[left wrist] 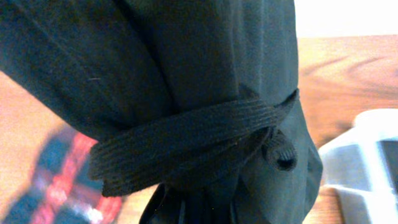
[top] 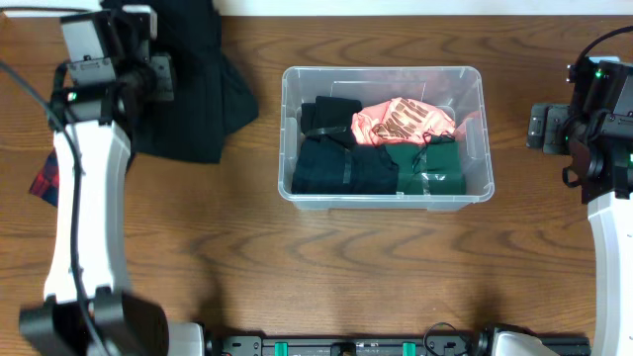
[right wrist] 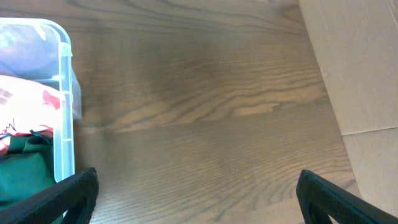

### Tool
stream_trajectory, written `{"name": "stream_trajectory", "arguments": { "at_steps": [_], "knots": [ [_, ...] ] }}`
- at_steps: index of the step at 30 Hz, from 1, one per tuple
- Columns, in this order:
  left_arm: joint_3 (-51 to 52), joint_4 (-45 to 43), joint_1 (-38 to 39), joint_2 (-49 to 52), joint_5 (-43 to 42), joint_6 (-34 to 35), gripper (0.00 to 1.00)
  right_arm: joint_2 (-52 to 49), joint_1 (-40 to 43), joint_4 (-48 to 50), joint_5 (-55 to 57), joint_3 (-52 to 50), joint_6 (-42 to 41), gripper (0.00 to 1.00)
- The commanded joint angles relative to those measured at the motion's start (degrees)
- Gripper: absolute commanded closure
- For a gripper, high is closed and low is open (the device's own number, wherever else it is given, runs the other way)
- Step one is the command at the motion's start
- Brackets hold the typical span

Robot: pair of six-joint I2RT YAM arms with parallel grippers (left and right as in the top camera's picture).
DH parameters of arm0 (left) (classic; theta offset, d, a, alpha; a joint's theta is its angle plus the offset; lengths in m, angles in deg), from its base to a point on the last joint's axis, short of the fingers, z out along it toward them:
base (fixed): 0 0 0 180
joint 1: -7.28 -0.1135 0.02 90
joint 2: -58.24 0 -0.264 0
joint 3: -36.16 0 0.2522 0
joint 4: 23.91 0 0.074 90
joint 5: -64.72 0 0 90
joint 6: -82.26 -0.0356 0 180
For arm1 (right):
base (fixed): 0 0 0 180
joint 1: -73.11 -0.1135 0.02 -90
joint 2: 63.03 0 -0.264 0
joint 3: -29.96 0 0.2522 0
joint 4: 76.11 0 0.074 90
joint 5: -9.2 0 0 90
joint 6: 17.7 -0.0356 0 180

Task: Pack container
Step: 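Lift the black garment and carry it right into the bin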

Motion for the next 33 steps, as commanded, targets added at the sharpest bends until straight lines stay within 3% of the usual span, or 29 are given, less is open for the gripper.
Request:
{"name": "stream_trajectory", "arguments": {
  "at_steps": [1, 9, 15, 21, 33],
  "knots": [
    [-0.9, -2.2, 3.9, -6.9, -7.5, -9.2, 0.94, 0.5, 0.3, 0.0, 0.8, 0.4, -1.0, 0.01],
    [-0.9, -5.7, 19.9, -13.8, -7.7, -28.2, 0.94, 0.5, 0.3, 0.0, 0.8, 0.4, -1.0, 0.01],
    [-0.9, -3.1, 31.5, -12.1, -7.7, -36.8, 0.94, 0.5, 0.3, 0.0, 0.8, 0.4, -1.0, 0.01],
    [-0.9, -2.8, 36.7, -7.7, -7.7, -38.9, 0.94, 0.5, 0.3, 0.0, 0.8, 0.4, -1.0, 0.01],
    [-0.9, 0.0, 38.7, -1.9, -7.7, -38.8, 0.94, 0.5, 0.3, 0.0, 0.8, 0.4, -1.0, 0.01]
  ]
}}
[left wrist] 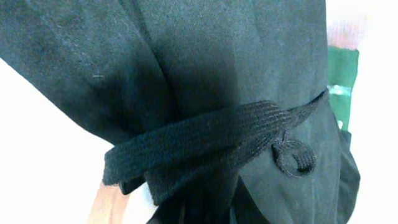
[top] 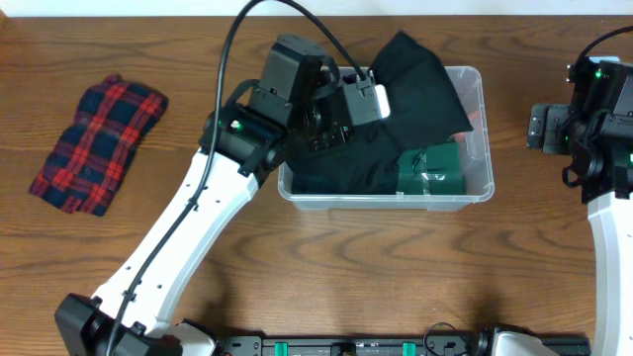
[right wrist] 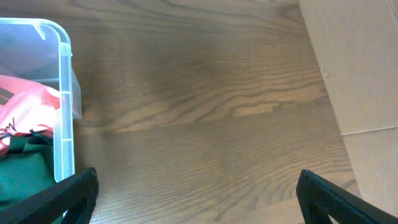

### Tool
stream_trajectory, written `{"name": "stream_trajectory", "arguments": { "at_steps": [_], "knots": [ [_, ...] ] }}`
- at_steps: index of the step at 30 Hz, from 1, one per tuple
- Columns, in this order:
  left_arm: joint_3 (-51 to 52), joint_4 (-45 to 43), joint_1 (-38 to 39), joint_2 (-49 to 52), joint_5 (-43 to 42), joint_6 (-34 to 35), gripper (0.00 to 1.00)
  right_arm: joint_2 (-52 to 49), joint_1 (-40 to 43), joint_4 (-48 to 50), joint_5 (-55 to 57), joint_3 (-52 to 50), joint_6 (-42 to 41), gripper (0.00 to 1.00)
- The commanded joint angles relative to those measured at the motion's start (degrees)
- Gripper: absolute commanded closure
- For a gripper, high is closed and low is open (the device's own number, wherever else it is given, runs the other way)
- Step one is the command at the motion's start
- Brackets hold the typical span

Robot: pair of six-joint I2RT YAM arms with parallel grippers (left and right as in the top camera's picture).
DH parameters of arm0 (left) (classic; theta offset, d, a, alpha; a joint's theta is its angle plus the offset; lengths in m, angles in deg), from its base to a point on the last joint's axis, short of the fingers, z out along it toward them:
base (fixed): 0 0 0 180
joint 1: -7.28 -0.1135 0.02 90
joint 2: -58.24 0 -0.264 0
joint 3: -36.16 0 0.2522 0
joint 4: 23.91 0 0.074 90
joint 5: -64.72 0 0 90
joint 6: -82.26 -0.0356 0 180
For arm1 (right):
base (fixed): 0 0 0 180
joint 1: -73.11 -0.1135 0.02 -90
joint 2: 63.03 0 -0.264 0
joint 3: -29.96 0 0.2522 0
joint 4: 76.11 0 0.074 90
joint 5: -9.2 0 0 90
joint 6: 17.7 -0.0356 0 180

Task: Pack container
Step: 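Lift the black garment and carry it right into the bin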

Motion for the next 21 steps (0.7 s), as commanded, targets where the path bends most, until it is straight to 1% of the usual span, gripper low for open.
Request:
{"name": "stream_trajectory", "arguments": {
  "at_steps": [1, 8, 12, 21],
  "knots": [
    [-0.9, -0.3, 0.5, -1.4, -1.0, -0.6, 0.94, 0.5, 0.3, 0.0, 0.8, 0.5, -1.0, 0.01],
    [-0.9, 1.5, 1.9, -1.1, -1.0, -0.6, 0.95, 0.5, 0.3, 0.0, 0.8, 0.5, -1.0, 0.01],
    [-0.9, 1.9, 2.8, -0.5, -1.0, -3.0, 0.94, 0.5, 0.3, 0.0, 0.8, 0.5, -1.0, 0.01],
    [-0.8, 3.0, 3.6, 2.3, -1.0, -3.3, 0.94, 0.5, 0.3, 0.0, 0.8, 0.5, -1.0, 0.01]
  ]
}}
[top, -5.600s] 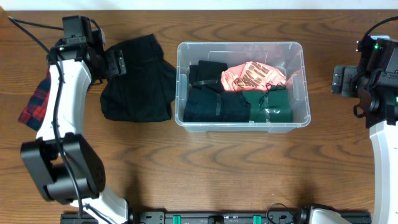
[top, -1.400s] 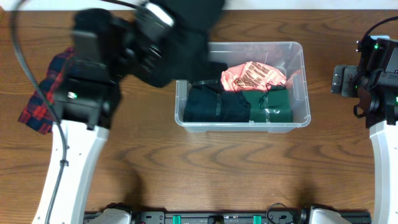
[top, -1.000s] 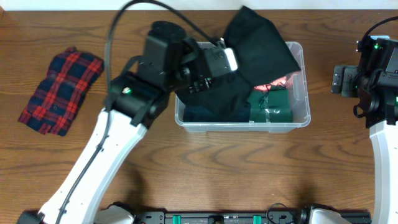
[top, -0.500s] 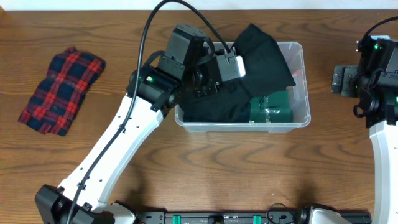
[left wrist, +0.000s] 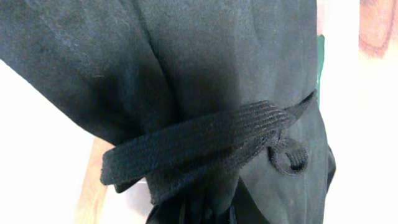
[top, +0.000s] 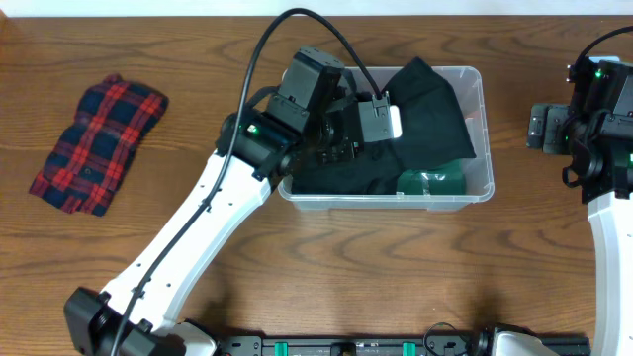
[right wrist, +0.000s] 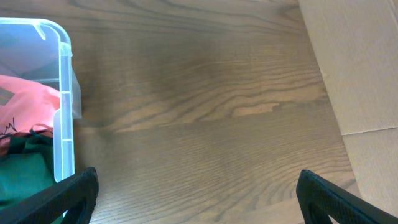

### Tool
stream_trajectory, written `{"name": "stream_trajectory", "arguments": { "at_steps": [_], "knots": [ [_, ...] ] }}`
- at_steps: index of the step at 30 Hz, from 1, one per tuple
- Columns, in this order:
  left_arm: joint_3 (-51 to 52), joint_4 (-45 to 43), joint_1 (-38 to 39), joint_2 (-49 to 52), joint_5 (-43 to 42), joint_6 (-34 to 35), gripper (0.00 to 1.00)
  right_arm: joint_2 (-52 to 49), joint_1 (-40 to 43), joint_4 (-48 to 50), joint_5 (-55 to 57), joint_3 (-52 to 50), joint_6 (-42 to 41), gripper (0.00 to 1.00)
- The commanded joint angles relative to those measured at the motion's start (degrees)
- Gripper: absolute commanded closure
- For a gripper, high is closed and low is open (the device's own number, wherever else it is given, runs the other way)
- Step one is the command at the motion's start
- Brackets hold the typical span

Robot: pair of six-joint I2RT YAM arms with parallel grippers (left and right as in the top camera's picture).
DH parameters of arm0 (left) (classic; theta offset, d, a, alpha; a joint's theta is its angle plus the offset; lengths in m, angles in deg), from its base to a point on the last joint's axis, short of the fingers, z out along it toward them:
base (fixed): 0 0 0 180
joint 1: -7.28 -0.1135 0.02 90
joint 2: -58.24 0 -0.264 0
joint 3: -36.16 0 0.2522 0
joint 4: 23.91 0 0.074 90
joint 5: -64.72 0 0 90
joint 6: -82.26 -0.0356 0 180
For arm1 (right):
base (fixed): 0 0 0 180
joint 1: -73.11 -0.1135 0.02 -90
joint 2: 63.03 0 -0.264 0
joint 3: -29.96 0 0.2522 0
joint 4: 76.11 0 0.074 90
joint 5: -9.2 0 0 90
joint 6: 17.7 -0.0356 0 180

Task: Pack container
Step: 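Lift the black garment and carry it right into the bin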

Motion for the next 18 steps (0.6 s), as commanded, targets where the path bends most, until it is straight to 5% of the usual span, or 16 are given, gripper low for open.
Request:
{"name": "stream_trajectory", "arguments": {
  "at_steps": [1, 18],
  "knots": [
    [-0.8, -0.2, 0.2, 1.2, -1.3, -0.5, 0.94, 0.5, 0.3, 0.0, 0.8, 0.5, -1.0, 0.01],
    [-0.8, -0.3, 2.6, 7.0, -1.3, -0.5, 0.92, 0.5, 0.3, 0.0, 0.8, 0.5, -1.0, 0.01]
  ]
}}
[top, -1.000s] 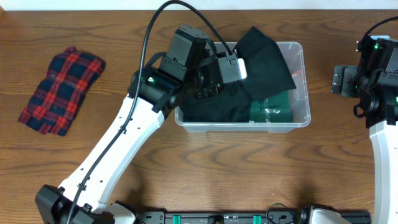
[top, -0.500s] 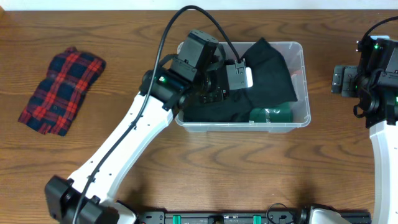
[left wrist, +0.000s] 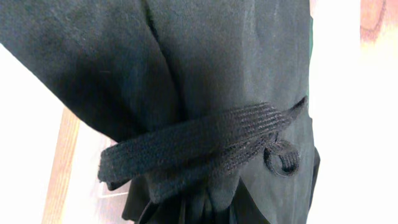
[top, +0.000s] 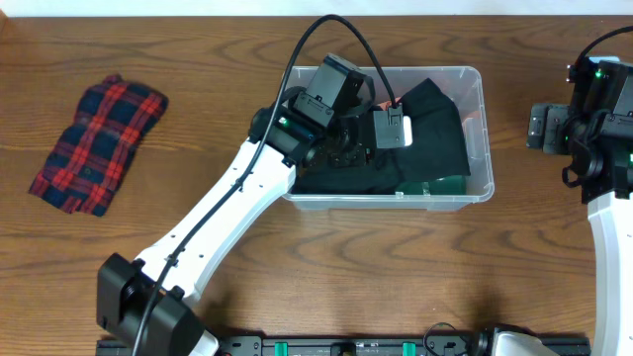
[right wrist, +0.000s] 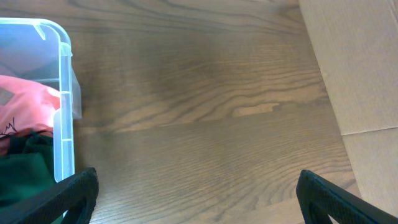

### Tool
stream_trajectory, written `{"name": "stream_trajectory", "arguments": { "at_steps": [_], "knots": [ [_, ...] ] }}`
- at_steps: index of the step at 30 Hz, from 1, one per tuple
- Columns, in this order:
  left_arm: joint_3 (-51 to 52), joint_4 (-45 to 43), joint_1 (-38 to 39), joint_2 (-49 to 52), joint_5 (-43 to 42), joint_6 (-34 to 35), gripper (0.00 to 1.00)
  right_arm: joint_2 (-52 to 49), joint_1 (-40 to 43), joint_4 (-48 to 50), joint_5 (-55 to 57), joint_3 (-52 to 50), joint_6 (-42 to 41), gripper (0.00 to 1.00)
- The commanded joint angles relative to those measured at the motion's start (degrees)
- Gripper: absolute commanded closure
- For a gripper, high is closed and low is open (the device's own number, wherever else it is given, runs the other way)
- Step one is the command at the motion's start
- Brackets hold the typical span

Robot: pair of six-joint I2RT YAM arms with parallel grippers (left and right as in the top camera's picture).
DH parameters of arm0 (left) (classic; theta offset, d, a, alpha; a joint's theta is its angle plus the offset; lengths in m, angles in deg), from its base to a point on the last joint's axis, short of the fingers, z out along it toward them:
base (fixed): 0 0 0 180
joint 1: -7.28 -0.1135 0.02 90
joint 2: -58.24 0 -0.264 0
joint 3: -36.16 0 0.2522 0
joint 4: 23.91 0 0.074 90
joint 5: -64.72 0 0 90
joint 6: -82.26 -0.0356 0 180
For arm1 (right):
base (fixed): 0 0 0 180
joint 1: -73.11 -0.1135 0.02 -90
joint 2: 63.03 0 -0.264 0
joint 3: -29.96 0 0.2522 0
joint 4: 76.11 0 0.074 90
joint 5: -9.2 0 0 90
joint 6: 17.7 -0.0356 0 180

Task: Pack container
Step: 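Lift the black garment and carry it right into the bin, then lower the black garment into the bin and open the left gripper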

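Observation:
A clear plastic container (top: 485,138) stands at the back middle of the table, holding dark, green and pink clothes. My left gripper (top: 381,133) hangs over its middle, shut on a black garment (top: 435,124) that drapes across the container's right half. That black garment (left wrist: 205,93) with its ribbed band fills the left wrist view and hides the fingers. A red plaid cloth (top: 94,143) lies at the far left of the table. My right gripper (right wrist: 199,199) stands open over bare wood to the right of the container (right wrist: 62,124).
A cardboard sheet (right wrist: 360,74) lies at the table's right edge. The right arm's base (top: 593,129) stands at the right side. A rail runs along the front edge (top: 346,346).
My left gripper has moved a little further right and back over the container, carrying the black garment, which now covers more of the pink and green clothes. The right arm has not moved.
My left gripper was at the far left, shut on the black garment above the plaid cloth. Later it held the garment over the container's left part, then over its middle. Now the garment drapes over the right half.

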Motion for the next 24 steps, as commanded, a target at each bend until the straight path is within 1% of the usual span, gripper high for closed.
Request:
{"name": "stream_trajectory", "arguments": {
  "at_steps": [1, 14, 15, 16, 19, 21, 24],
  "knots": [
    [-0.8, -0.1, 0.5, 1.4, -1.7, -0.1, 0.90, 0.5, 0.3, 0.0, 0.8, 0.5, -1.0, 0.01],
    [-0.8, -1.1, 0.8, 2.4, -1.7, -0.1, 0.83, 0.5, 0.3, 0.0, 0.8, 0.5, -1.0, 0.01],
    [-0.8, -1.1, 0.8, 2.4, -1.7, -0.1, 0.78, 0.5, 0.3, 0.0, 0.8, 0.5, -1.0, 0.01],
    [-0.8, -1.2, 0.8, 2.4, -1.7, -0.1, 0.76, 0.5, 0.3, 0.0, 0.8, 0.5, -1.0, 0.01],
    [-0.8, -1.1, 0.8, 2.4, -1.7, -0.1, 0.74, 0.5, 0.3, 0.0, 0.8, 0.5, -1.0, 0.01],
    [-0.8, -1.1, 0.8, 2.4, -1.9, -0.1, 0.70, 0.5, 0.3, 0.0, 0.8, 0.5, -1.0, 0.01],
    [-0.8, -1.2, 0.8, 2.4, -3.4, -0.1, 0.68, 0.5, 0.3, 0.0, 0.8, 0.5, -1.0, 0.01]
  ]
}}
